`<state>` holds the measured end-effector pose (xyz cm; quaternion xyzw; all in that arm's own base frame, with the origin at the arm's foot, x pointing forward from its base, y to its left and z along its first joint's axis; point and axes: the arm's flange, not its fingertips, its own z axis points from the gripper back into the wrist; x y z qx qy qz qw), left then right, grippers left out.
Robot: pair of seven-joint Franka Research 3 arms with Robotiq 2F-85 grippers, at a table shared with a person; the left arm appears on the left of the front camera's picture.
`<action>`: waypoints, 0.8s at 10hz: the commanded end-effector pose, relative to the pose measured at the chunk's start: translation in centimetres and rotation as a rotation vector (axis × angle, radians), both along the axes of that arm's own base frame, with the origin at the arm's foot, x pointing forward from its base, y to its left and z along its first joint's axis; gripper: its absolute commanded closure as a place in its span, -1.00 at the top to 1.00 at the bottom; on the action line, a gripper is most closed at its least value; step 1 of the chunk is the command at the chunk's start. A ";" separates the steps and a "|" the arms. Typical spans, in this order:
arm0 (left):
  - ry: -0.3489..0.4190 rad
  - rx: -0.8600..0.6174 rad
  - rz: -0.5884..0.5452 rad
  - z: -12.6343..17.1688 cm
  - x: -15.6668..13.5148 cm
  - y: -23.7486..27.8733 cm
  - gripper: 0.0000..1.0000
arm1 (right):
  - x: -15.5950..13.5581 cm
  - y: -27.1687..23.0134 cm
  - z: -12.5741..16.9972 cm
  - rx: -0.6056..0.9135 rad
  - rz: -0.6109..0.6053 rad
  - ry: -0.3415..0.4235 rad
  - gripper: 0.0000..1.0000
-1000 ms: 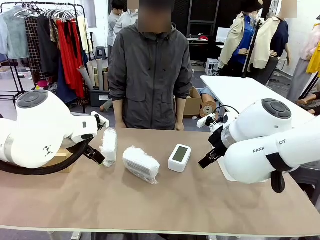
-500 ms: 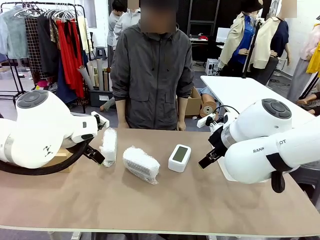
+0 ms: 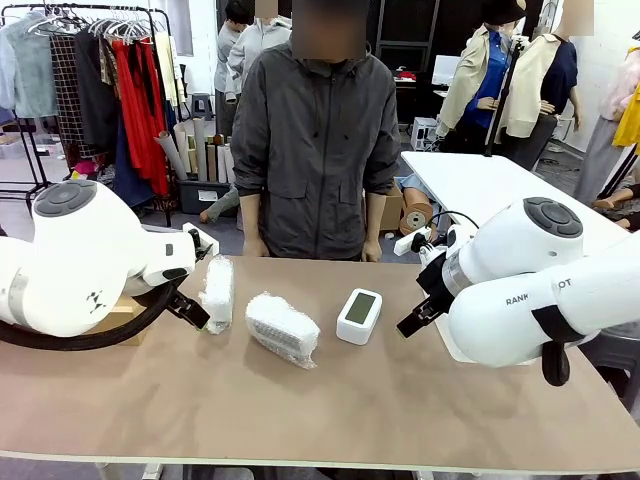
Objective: Separate and place wrapped and unwrapped clocks.
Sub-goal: Pick up the Digital clock indicated by the person.
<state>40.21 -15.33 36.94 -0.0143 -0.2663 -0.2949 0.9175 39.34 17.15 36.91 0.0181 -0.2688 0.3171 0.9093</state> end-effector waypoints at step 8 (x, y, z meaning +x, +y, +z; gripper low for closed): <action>0.045 0.020 -0.560 8.3 -0.9 0.9 1.00 | 4.3 -0.2 4.1 0.332 0.288 0.219 1.00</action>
